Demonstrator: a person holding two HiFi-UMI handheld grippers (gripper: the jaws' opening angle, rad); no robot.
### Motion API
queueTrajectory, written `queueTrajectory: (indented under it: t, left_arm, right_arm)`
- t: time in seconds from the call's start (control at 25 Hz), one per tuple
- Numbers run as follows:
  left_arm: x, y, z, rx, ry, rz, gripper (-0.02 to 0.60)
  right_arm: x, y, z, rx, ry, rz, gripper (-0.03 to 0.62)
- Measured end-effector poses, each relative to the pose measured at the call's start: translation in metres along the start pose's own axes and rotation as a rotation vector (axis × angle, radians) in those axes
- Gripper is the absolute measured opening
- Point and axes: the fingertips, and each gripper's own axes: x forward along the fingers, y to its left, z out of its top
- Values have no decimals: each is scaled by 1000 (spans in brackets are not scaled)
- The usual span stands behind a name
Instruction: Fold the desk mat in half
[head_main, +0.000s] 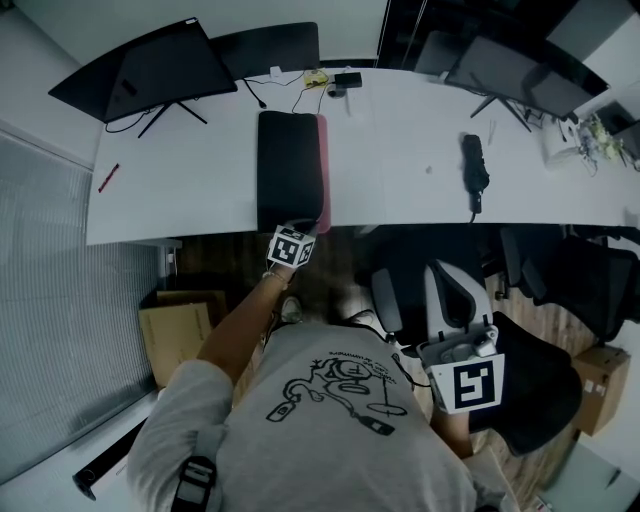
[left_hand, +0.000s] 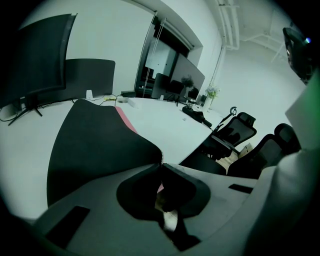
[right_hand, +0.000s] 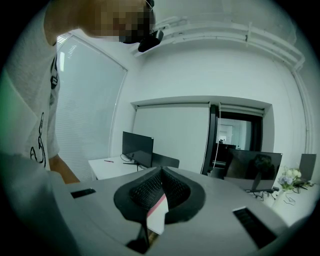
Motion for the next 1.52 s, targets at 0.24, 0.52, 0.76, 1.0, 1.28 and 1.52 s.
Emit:
queueTrajectory:
  t: [0.24, 0.52, 0.76, 1.0, 1.28, 1.52]
  left_arm:
    - [11, -9, 0, -1, 9, -4, 32]
    - [21, -16, -3, 0, 23, -1, 32]
    - [28, -15, -11, -19, 27, 13, 34]
    - [29, -28, -14, -27, 17, -32, 58]
    - [10, -33, -5, -19, -31, -51, 54]
    - [-26, -23, 15, -9, -102, -49, 43]
  right_arm:
    - [-5, -11, -4, -2, 8, -12, 6]
    - [-10, -19, -6, -7, 14, -18, 6]
    - [-11, -22, -10, -7, 28, -16, 6]
    - [-5, -19, -8, -18, 31, -10, 6]
    - [5, -1, -5, -23, 33, 5, 6]
    - [16, 22, 1, -31, 28, 14, 6]
